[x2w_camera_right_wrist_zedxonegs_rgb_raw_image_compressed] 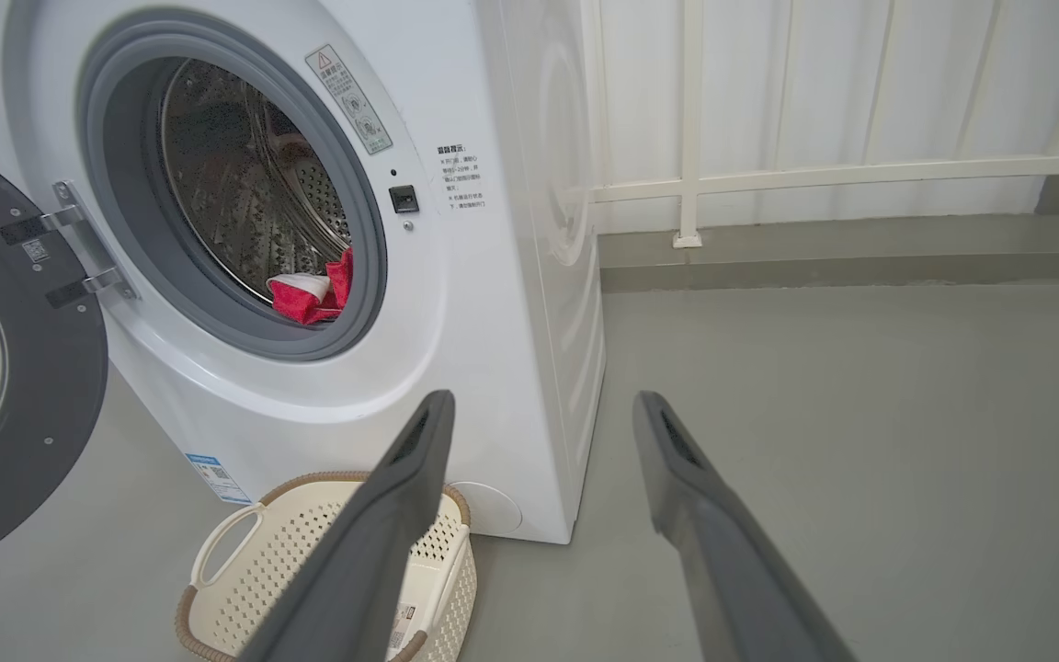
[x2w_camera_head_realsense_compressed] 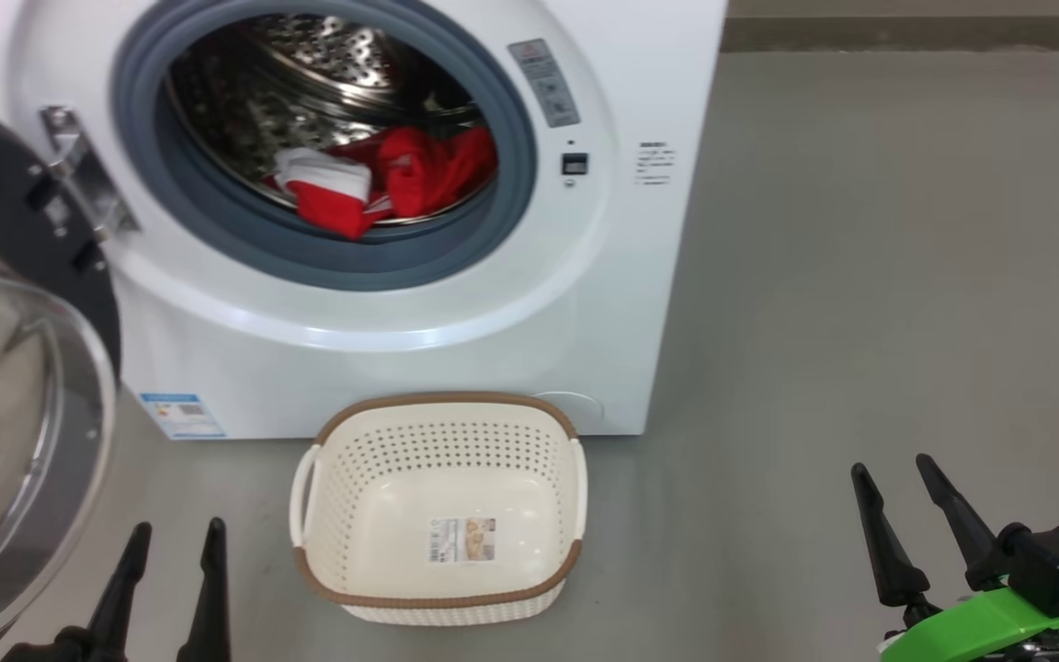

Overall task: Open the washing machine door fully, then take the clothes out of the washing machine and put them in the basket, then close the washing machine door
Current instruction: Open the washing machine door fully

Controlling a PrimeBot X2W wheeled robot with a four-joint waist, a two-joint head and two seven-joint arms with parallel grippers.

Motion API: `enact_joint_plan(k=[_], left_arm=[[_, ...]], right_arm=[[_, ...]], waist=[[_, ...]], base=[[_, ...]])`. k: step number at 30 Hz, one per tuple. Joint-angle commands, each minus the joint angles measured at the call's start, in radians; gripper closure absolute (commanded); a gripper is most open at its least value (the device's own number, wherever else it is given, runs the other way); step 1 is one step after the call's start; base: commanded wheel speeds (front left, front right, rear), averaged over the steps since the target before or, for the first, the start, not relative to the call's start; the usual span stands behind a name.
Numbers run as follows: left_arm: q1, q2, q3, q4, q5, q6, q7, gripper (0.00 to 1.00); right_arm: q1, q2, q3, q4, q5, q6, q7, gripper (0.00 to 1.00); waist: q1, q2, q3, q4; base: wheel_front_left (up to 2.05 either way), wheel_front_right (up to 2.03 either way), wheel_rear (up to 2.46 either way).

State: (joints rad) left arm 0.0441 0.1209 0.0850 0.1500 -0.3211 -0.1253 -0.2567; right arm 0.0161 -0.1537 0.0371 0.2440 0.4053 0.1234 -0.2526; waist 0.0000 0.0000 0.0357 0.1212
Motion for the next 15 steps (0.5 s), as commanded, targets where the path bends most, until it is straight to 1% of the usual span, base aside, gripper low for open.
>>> enact_joint_plan(k=[1, 7, 15], left_arm=[[-0.009, 0.029, 0.022, -0.034, -0.009, -0.005, -0.005, 0.0], [0.001, 0.023, -0.009, -0.045, -0.025, -0.005, -0.005, 0.0], [-0.004, 0.017, -0.026, -0.032, -0.036, -0.005, -0.005, 0.0]], right_arm=[[-0.009, -0.013, 0.011, -0.029, 0.006, 0.007, -0.009, 0.0], [-0.002, -0.011, -0.002, -0.033, 0.009, 0.007, -0.009, 0.0], [0.012, -0.011, -0.02, -0.037, 0.009, 0.007, -0.009, 0.0]], waist=[[0.0, 0.0, 0.006, -0.036], [0.0, 0.0, 0.009, -0.083], [0.0, 0.0, 0.007, -0.104]], base=[[0.0, 0.0, 0.0], [0.0, 0.0, 0.0], [0.0, 0.0, 0.0]])
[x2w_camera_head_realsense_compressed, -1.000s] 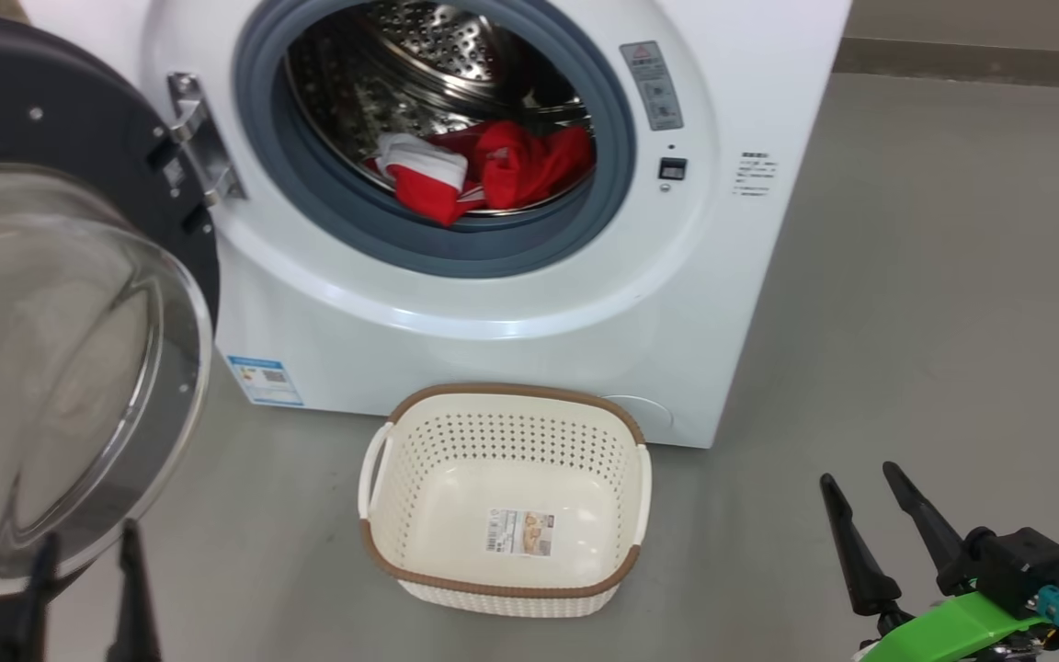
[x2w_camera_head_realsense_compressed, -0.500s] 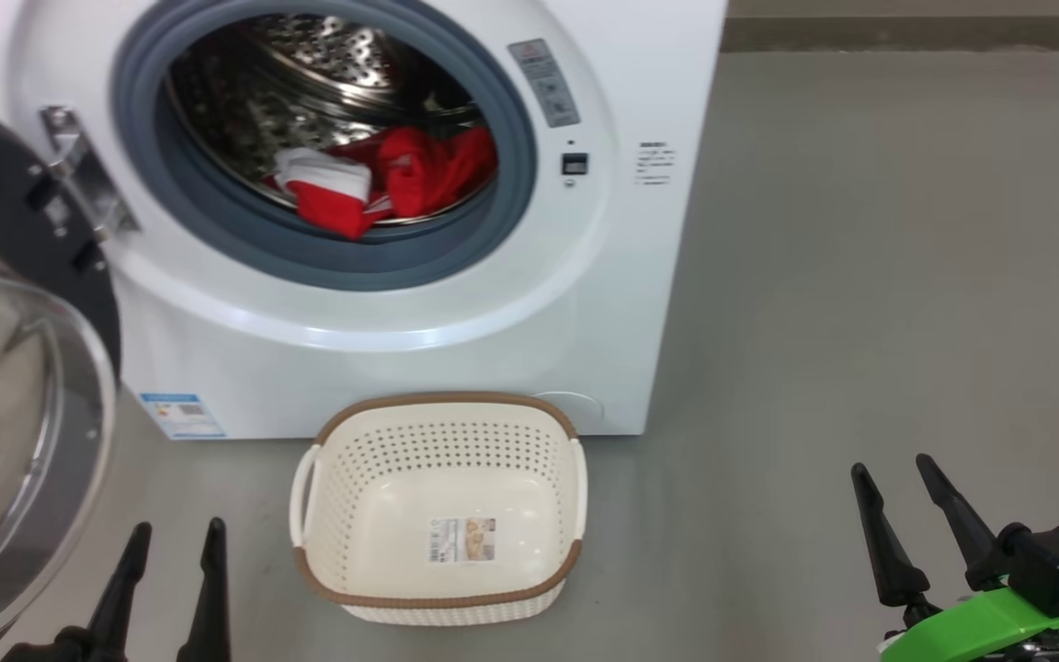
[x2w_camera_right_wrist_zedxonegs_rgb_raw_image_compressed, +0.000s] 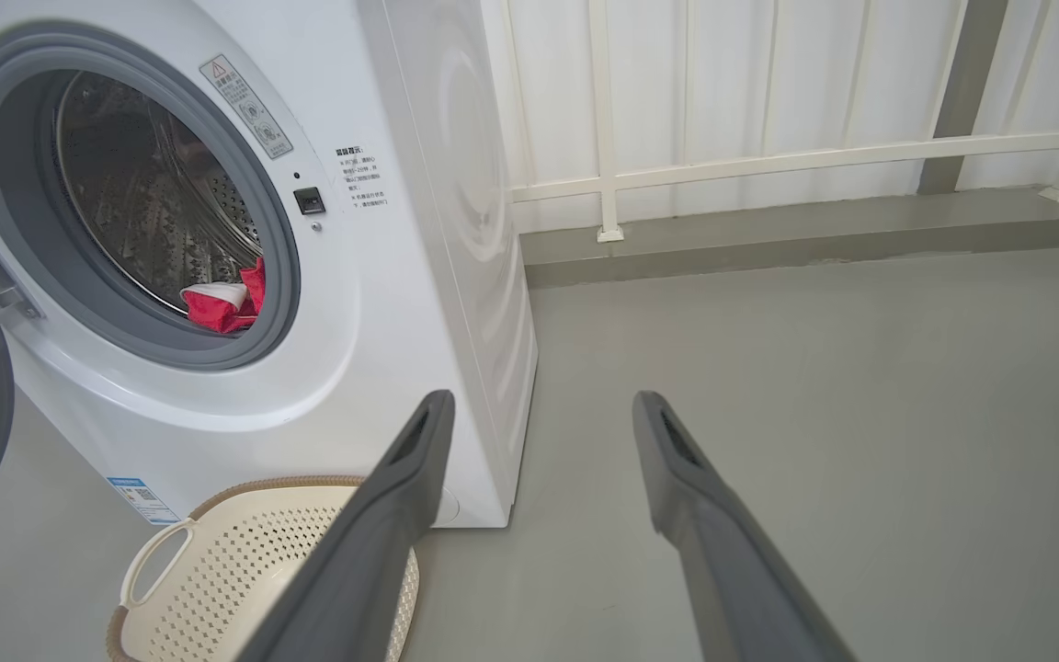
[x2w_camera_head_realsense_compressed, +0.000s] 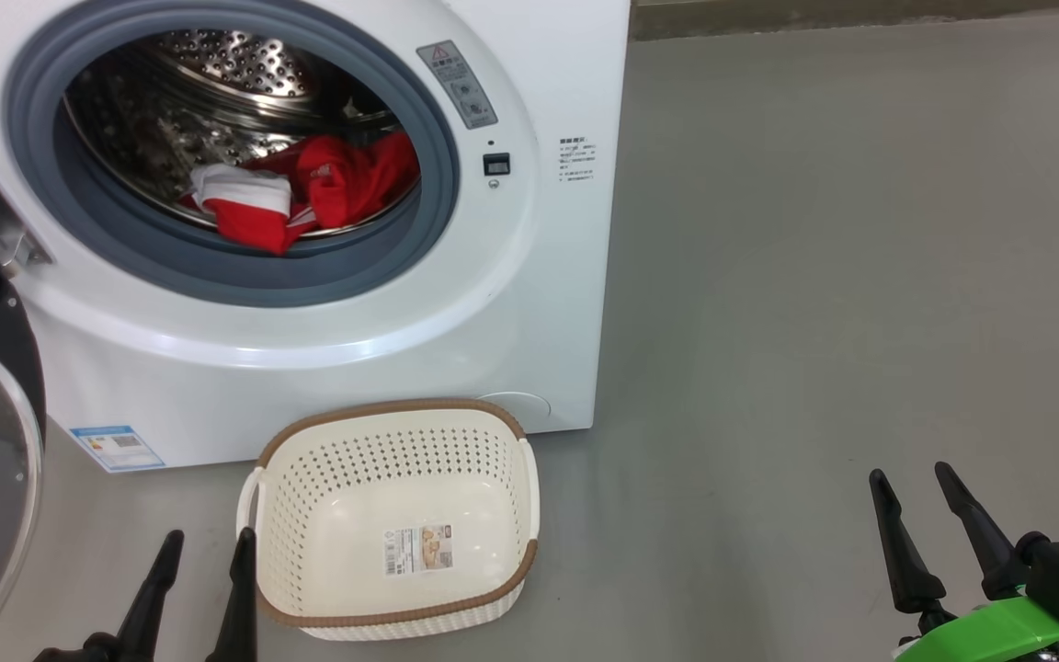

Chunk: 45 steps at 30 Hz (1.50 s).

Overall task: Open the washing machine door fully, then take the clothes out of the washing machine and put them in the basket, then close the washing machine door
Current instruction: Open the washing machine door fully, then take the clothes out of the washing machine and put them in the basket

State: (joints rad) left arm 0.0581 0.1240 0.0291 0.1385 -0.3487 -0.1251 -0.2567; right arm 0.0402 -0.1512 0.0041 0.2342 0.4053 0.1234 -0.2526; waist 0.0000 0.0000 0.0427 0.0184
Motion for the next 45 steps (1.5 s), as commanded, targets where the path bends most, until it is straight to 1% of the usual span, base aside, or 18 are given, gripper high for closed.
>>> enact_joint_plan(k=[1, 10, 18, 23, 39, 45], left_arm=[[-0.019, 0.014, 0.03, -0.02, -0.009, -0.006, -0.005, 0.0], [-0.033, 0.029, 0.03, -0.016, -0.025, -0.006, -0.005, 0.0], [-0.038, 0.028, 0.029, -0.011, -0.027, -0.006, -0.005, 0.0], [-0.043, 0.036, 0.008, -0.011, -0.05, -0.006, -0.005, 0.0], [-0.055, 0.042, 0.001, -0.001, -0.062, -0.006, -0.005, 0.0], [-0.063, 0.04, 0.012, 0.0, -0.044, -0.006, -0.005, 0.0]], right_arm=[[-0.013, -0.013, 0.013, -0.028, 0.009, 0.007, -0.009, 0.0], [-0.027, -0.007, 0.007, -0.031, 0.005, 0.007, -0.009, 0.0], [-0.029, -0.006, 0.011, -0.032, 0.003, 0.007, -0.009, 0.0], [-0.031, -0.006, 0.018, -0.03, 0.004, 0.007, -0.009, 0.0], [-0.031, -0.01, 0.035, -0.027, 0.003, 0.007, -0.009, 0.0], [-0.035, -0.012, 0.041, -0.03, 0.005, 0.007, -0.009, 0.0]], waist=[[0.0, 0.0, 0.001, -0.004], [0.0, 0.0, 0.008, -0.009], [0.0, 0.0, 0.011, -0.003], [0.0, 0.0, 0.012, 0.002], [0.0, 0.0, 0.011, 0.008], [0.0, 0.0, 0.019, 0.011]], base=[[0.0, 0.0, 0.0], [0.0, 0.0, 0.0], [0.0, 0.0, 0.0], [0.28, -0.32, 0.04], [1.15, -1.19, 0.04], [0.87, -0.88, 0.01]])
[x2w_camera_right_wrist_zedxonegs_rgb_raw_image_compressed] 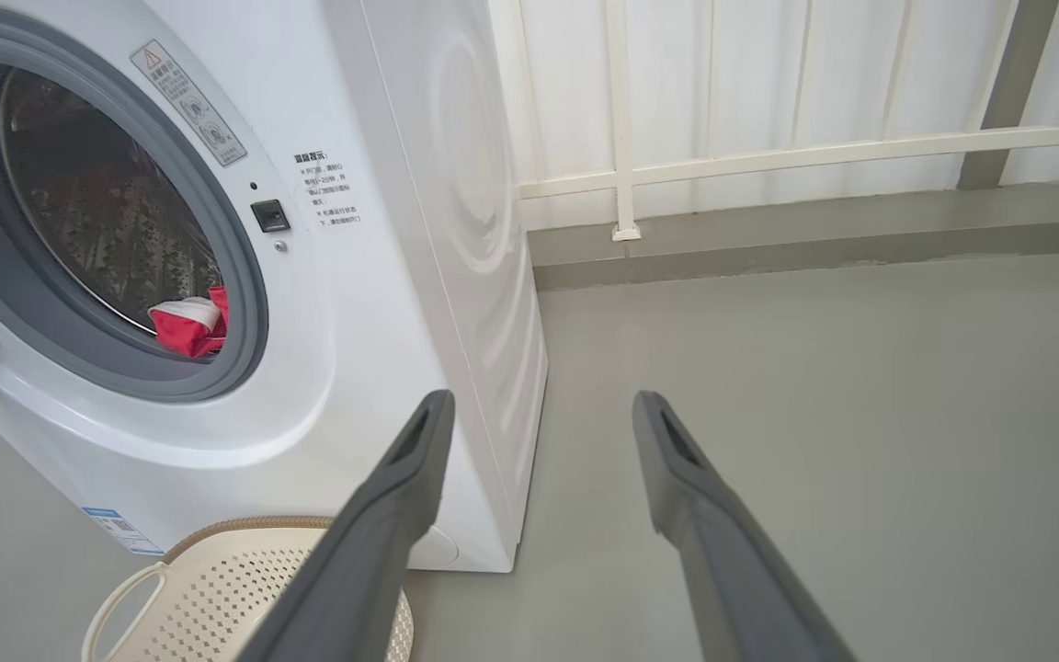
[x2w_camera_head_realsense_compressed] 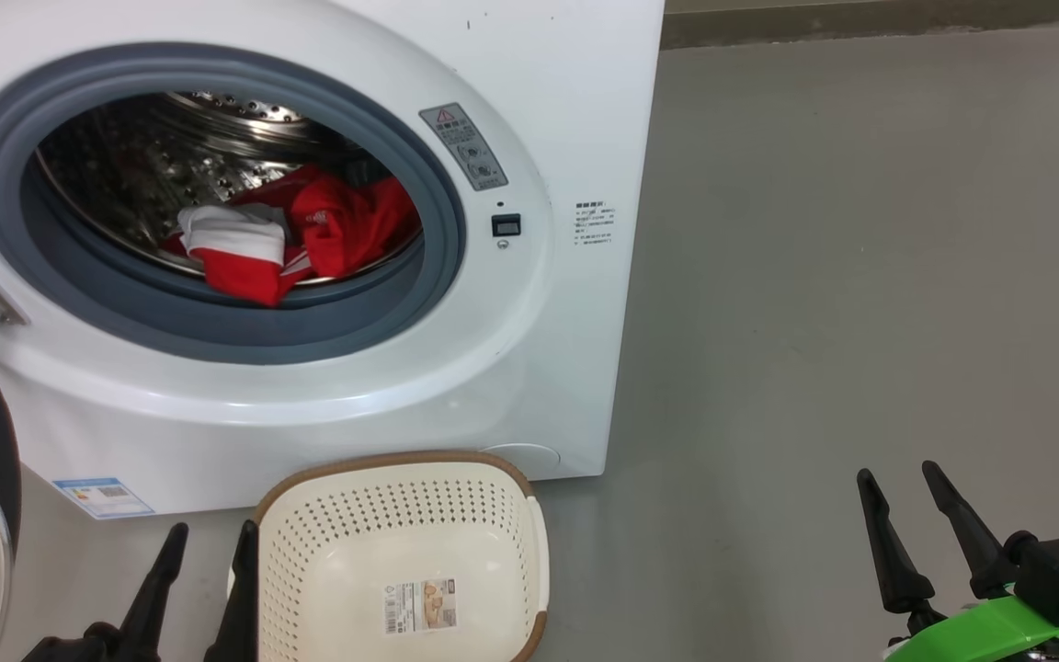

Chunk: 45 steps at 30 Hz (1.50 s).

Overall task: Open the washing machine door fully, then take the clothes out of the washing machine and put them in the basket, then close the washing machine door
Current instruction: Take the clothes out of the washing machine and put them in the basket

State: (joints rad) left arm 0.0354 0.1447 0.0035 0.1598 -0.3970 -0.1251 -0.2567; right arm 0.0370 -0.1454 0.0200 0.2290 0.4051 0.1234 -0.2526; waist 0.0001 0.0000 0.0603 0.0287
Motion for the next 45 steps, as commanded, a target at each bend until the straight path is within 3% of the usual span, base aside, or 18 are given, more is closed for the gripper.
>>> enact_joint_plan(k=[1, 16, 24, 36, 45], left_arm=[[-0.041, 0.018, 0.039, -0.022, 0.008, -0.006, -0.005, 0.0], [-0.058, 0.01, 0.036, -0.002, 0.019, -0.006, -0.005, 0.0], [-0.124, -0.002, 0.029, 0.076, 0.048, -0.006, -0.005, 0.0], [-0.405, 0.022, 0.004, 0.213, 0.069, -0.006, -0.005, 0.0], [-0.685, 0.082, -0.007, 0.35, 0.034, -0.006, -0.005, 0.0]], right_arm=[[-0.033, -0.019, 0.025, -0.025, 0.005, 0.007, -0.009, 0.0], [-0.046, -0.016, 0.028, -0.026, 0.002, 0.007, -0.009, 0.0], [-0.079, -0.007, 0.03, -0.033, 0.0, 0.007, -0.009, 0.0], [-0.151, 0.01, 0.035, -0.047, -0.006, 0.007, -0.009, 0.0], [-0.233, 0.03, 0.035, -0.065, -0.01, 0.007, -0.009, 0.0]], waist=[[-0.0001, 0.0, 0.003, 0.001], [-0.0001, 0.0, 0.033, 0.006], [-0.0001, 0.0, 0.088, 0.0], [-0.0001, 0.0, 0.233, -0.027], [-0.0001, 0.0, 0.379, -0.074]], base=[[0.4, -0.4, 0.0], [0.03, -0.03, 0.0], [0.0, 0.0, 0.0], [0.0, 0.0, 0.0], [0.0, 0.0, 0.0]])
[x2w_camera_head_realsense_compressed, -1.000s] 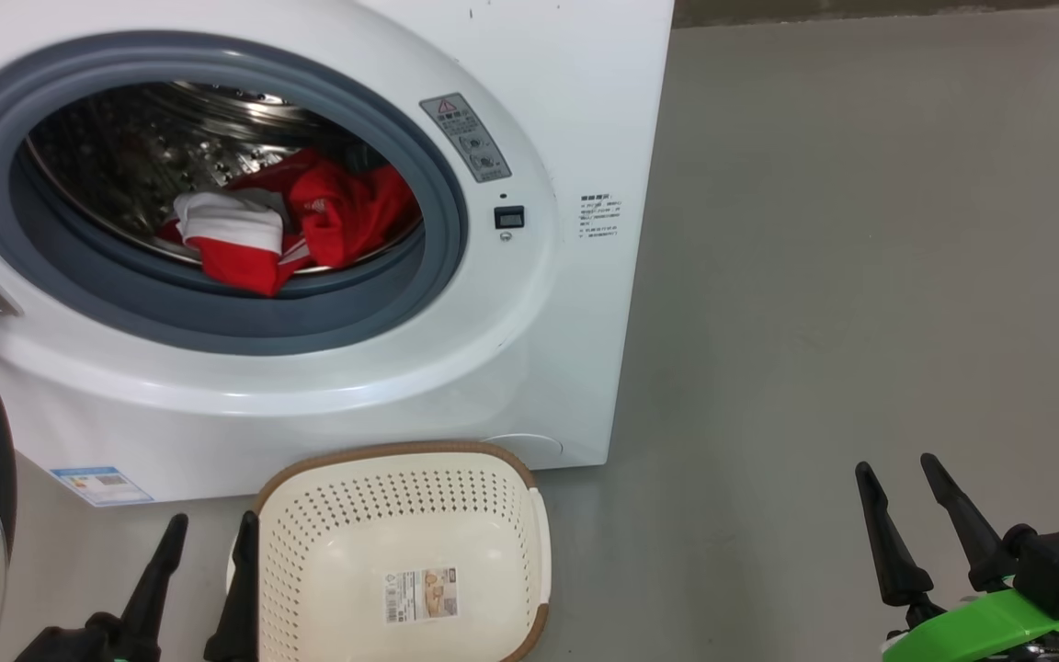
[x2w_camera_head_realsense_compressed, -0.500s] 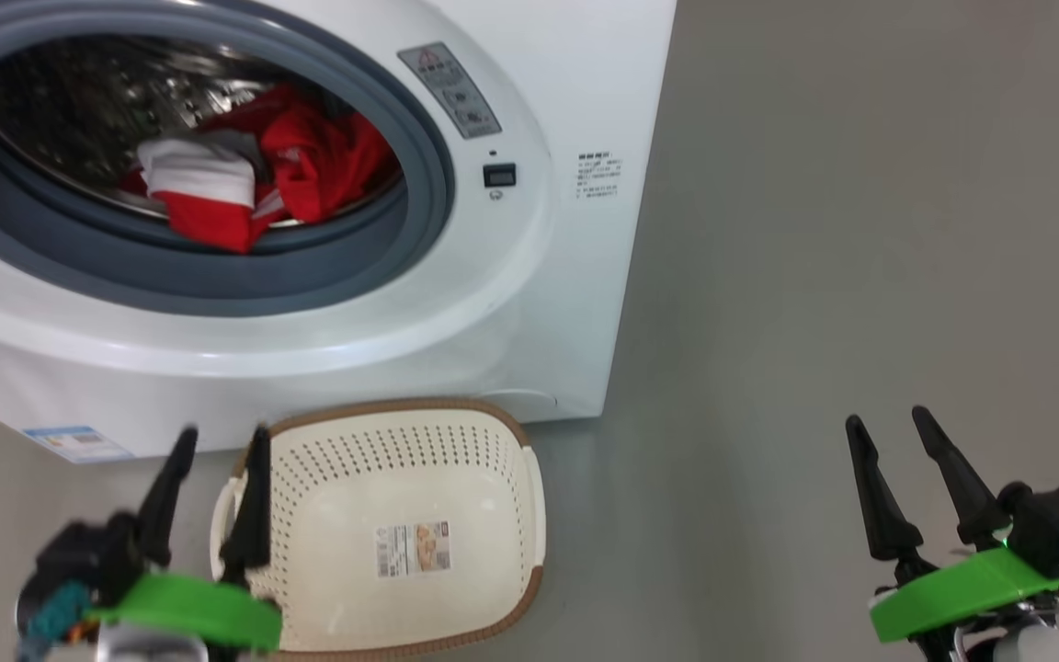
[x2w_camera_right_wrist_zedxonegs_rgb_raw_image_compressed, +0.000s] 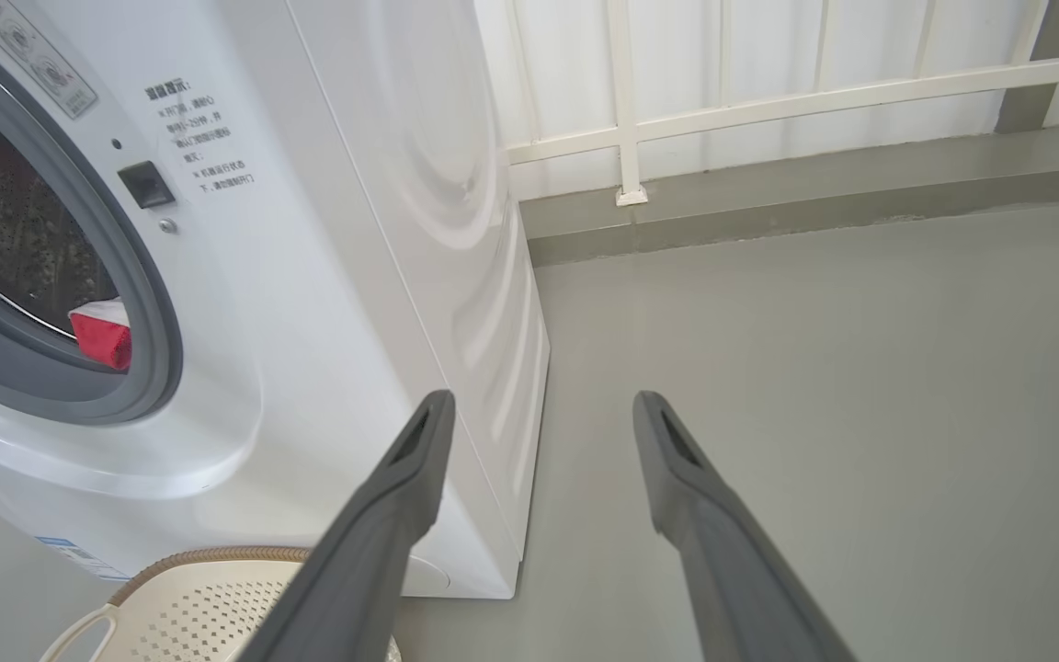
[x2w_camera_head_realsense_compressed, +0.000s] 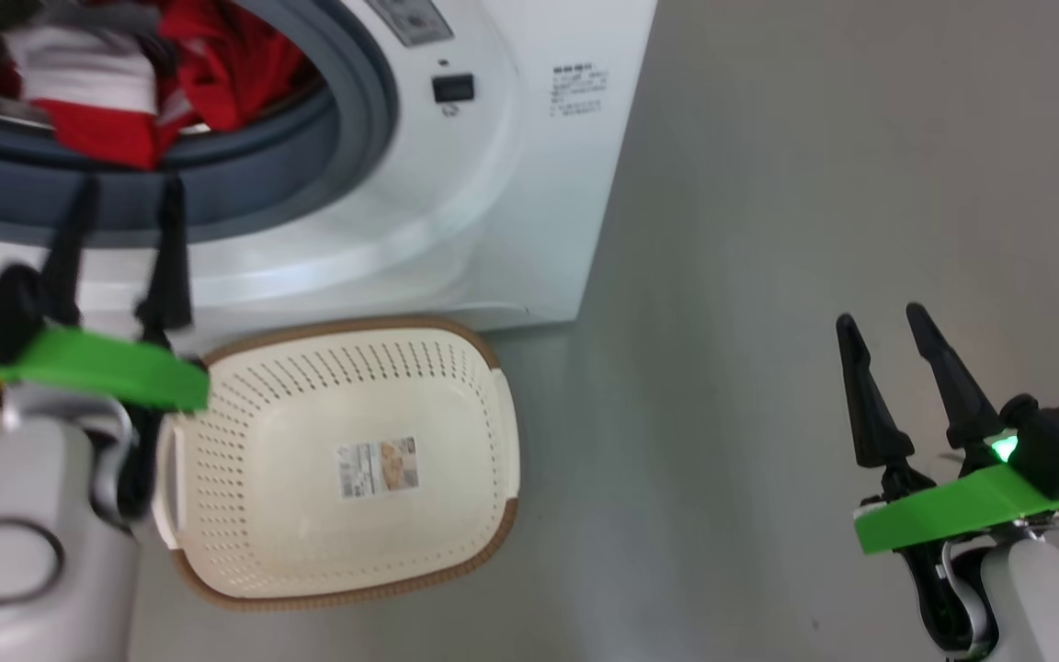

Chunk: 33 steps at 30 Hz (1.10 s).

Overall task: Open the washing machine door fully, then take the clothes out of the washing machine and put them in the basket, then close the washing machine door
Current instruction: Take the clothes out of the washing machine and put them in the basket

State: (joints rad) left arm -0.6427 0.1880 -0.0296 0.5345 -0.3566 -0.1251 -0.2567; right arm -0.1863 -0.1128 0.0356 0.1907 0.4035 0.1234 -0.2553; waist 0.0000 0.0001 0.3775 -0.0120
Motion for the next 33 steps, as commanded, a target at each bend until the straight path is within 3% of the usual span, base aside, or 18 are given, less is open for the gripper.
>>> enact_joint_plan(k=[1, 17, 26, 33], left_arm=[[-0.035, 0.047, 0.025, -0.01, -0.01, -0.006, -0.005, 0.0], [-0.308, 0.149, -0.011, 0.195, -0.066, -0.006, -0.005, 0.0], [-0.403, 0.216, -0.079, 0.241, -0.073, -0.006, -0.005, 0.0], [-0.451, 0.256, -0.076, 0.266, -0.072, -0.006, -0.005, 0.0]], right_arm=[[-0.017, -0.001, 0.018, -0.028, -0.009, 0.007, -0.006, 0.0], [-0.078, 0.016, 0.045, -0.05, -0.012, 0.007, -0.006, 0.0], [-0.104, 0.021, 0.075, -0.063, -0.013, 0.007, -0.006, 0.0], [-0.116, 0.023, 0.087, -0.077, -0.013, 0.007, -0.006, 0.0]], waist=[[0.0, -0.0001, 0.075, -0.039], [0.0, -0.0001, 0.184, -0.111], [0.0, -0.0001, 0.238, -0.15], [0.0, -0.0001, 0.268, -0.178]], base=[[0.0, 0.0, 0.0], [0.0, 0.0, 0.0], [0.0, 0.0, 0.0], [0.0, 0.0, 0.0]])
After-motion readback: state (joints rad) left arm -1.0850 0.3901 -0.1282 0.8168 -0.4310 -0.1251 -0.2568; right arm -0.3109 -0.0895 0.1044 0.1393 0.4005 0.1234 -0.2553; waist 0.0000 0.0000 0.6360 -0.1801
